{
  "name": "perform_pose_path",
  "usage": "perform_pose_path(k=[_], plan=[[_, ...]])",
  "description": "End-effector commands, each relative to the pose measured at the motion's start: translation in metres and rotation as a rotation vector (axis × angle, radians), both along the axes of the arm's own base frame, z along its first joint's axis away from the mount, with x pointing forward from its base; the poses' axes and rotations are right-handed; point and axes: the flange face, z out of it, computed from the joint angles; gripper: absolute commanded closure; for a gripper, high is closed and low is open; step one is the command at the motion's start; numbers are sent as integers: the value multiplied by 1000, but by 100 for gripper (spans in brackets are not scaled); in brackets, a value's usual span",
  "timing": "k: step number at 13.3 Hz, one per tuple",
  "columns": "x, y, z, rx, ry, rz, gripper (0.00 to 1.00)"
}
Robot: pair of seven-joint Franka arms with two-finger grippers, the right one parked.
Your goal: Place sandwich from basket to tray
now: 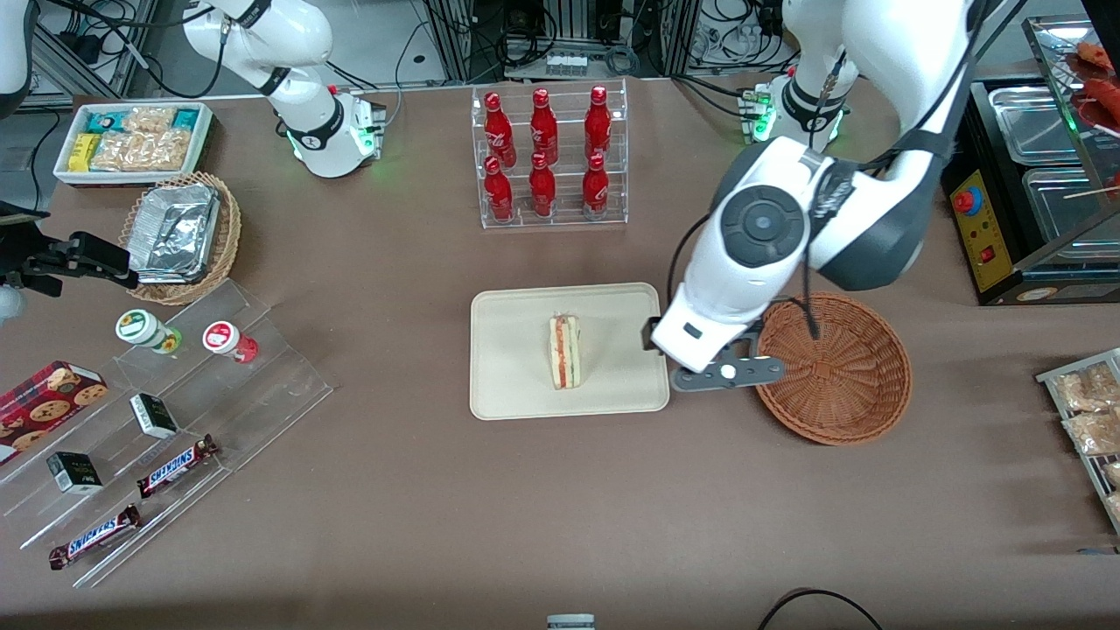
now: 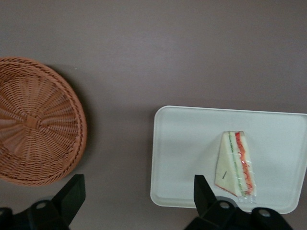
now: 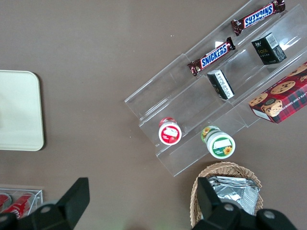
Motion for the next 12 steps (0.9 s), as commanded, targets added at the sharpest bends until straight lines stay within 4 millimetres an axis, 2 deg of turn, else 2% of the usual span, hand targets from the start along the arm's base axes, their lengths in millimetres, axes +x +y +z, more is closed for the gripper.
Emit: perform_pose_path(k=[1, 3, 4, 5, 7, 8, 12], plan=[[-5, 48, 23, 25, 24, -26, 0], [-5, 89, 34, 30, 58, -46, 0], [-10, 101, 39, 17, 69, -61, 0], [-15, 124, 41, 10, 82, -70, 0], [-40, 143, 46, 15, 97, -161, 0], [-48, 160, 49, 27, 100, -168, 0], [-74, 209, 80, 3, 132, -180, 0]])
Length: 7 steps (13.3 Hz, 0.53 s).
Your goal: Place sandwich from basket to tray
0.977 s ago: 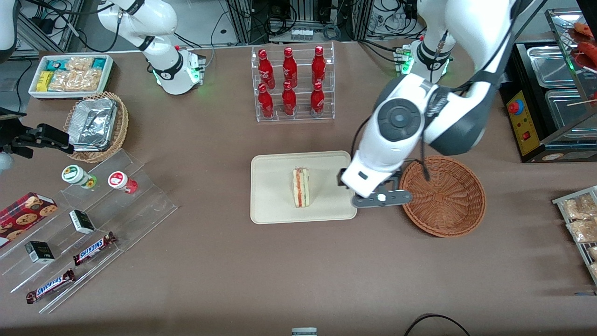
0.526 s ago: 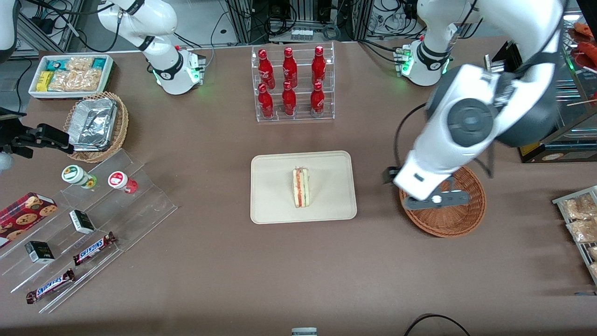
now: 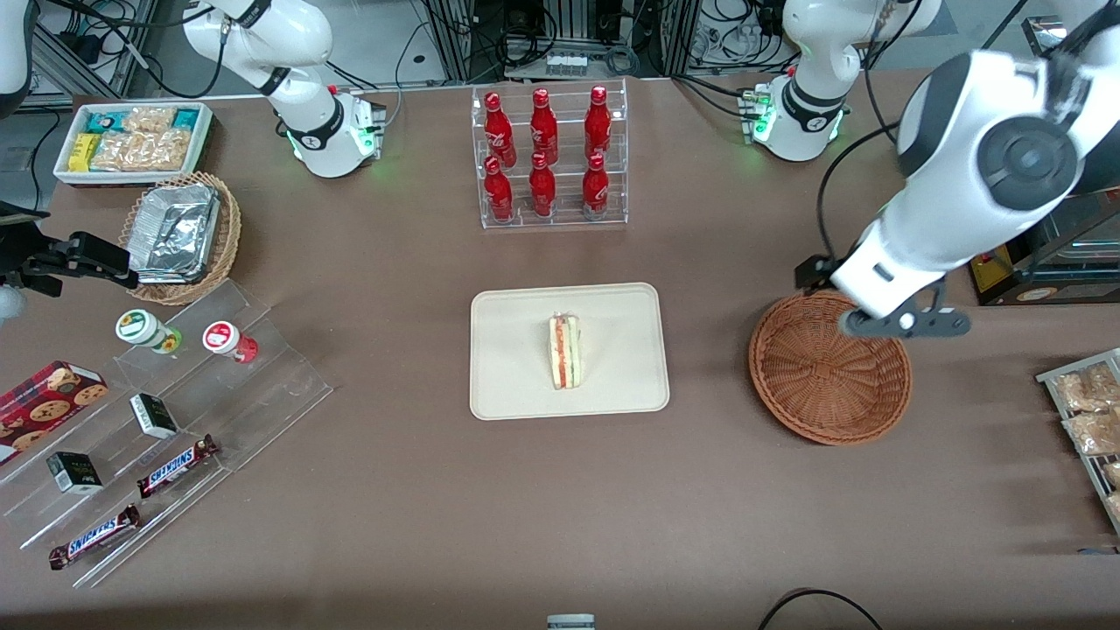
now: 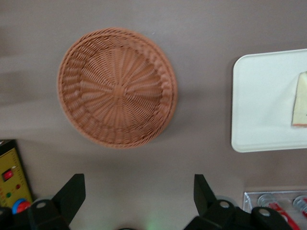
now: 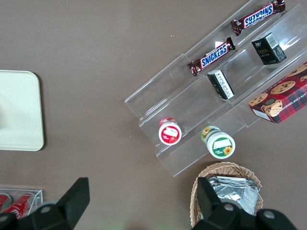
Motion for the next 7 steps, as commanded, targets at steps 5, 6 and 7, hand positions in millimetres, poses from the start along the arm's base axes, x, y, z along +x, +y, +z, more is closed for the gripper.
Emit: perform_pose_path(k=[5, 6, 7], plan=[[-54, 65, 64, -36, 65, 24, 0], [-56, 73, 71, -39, 78, 38, 0], [-58, 75, 75, -37, 87, 40, 0]])
